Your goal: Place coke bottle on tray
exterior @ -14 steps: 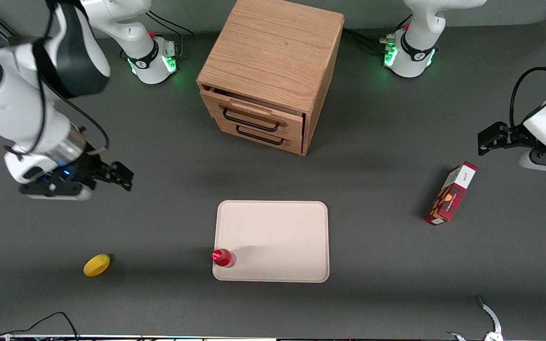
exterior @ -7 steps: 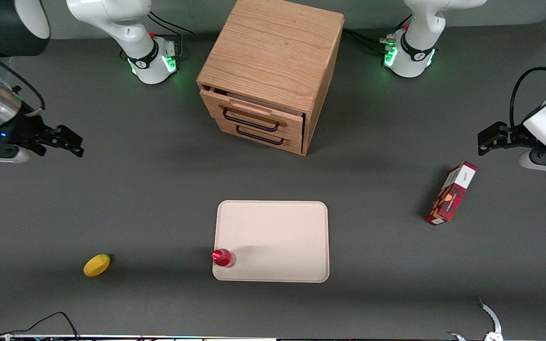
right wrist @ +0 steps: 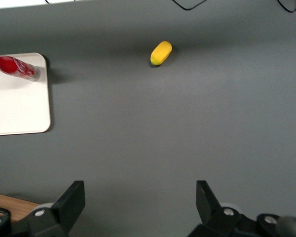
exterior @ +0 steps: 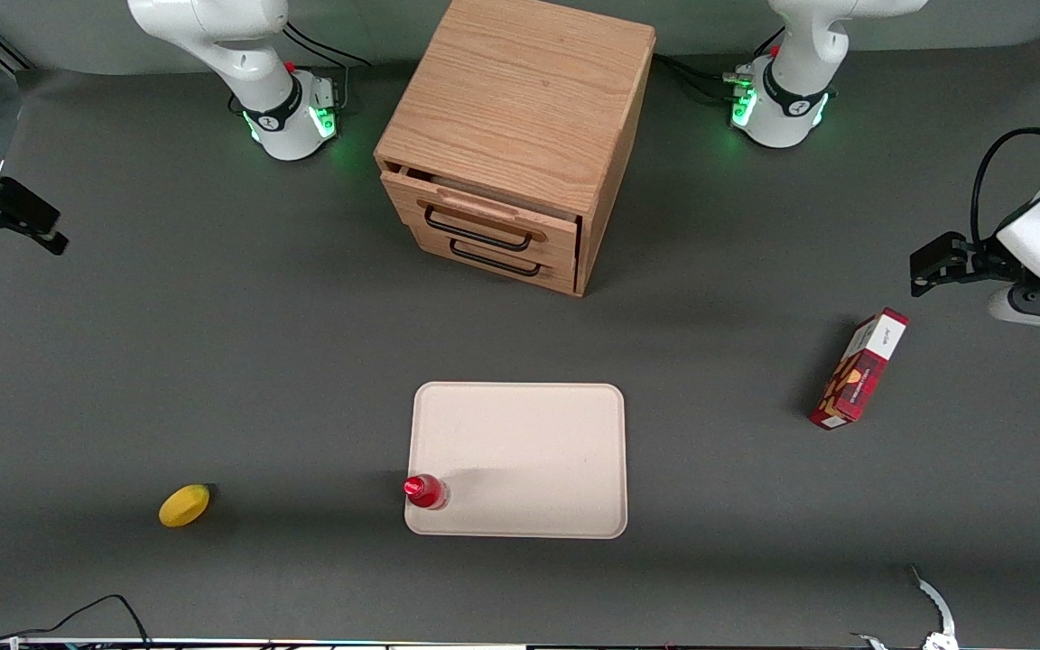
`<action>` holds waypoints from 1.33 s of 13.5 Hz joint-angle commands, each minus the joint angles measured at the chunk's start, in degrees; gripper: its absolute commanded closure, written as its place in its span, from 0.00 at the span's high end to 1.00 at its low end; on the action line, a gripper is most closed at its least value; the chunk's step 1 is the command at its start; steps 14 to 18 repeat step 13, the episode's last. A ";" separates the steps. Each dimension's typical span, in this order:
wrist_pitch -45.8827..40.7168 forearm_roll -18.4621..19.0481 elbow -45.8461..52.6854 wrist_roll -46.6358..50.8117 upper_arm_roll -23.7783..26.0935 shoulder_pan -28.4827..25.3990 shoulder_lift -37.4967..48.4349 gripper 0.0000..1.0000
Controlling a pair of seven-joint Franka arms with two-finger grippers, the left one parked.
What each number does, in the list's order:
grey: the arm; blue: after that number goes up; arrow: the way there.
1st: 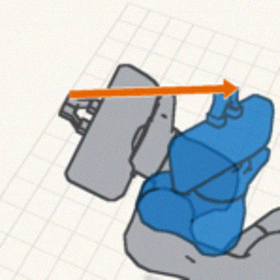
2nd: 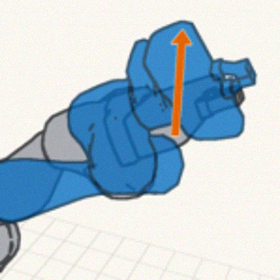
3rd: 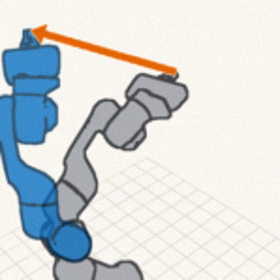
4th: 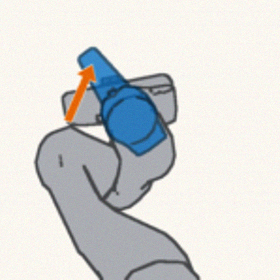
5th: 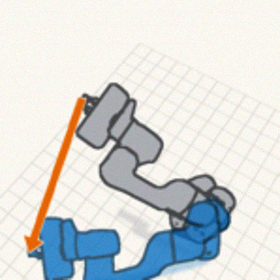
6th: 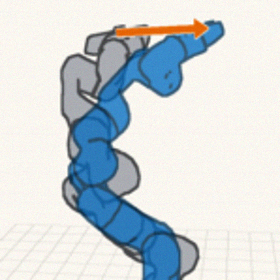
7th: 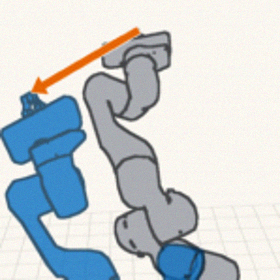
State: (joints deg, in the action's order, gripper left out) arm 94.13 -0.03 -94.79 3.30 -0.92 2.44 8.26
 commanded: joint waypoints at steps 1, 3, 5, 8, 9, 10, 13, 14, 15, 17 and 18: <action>-1.85 -2.69 5.84 -1.54 1.97 2.04 -4.39 1.00; -1.06 -2.43 5.76 -1.28 5.30 3.52 -6.32 1.00; 2.00 -2.60 5.06 -1.19 5.67 4.15 -7.30 1.00; 3.95 -2.60 4.26 -1.28 5.93 4.06 -9.05 1.00; 3.95 -2.60 4.27 -1.19 5.93 4.06 -9.32 1.00; 4.04 -2.69 4.27 -1.19 5.93 4.15 -9.41 1.00; 4.13 -2.60 4.18 -1.28 5.93 4.06 -9.32 1.00; 4.13 -2.60 4.18 -1.28 5.93 4.06 -9.32 1.00; 4.13 -2.60 4.18 -1.28 5.93 4.06 -9.32 1.00; 4.13 -2.60 4.18 -1.28 5.93 4.06 -9.32 1.00; 4.13 -2.60 4.18 -1.28 5.93 4.06 -9.32 1.00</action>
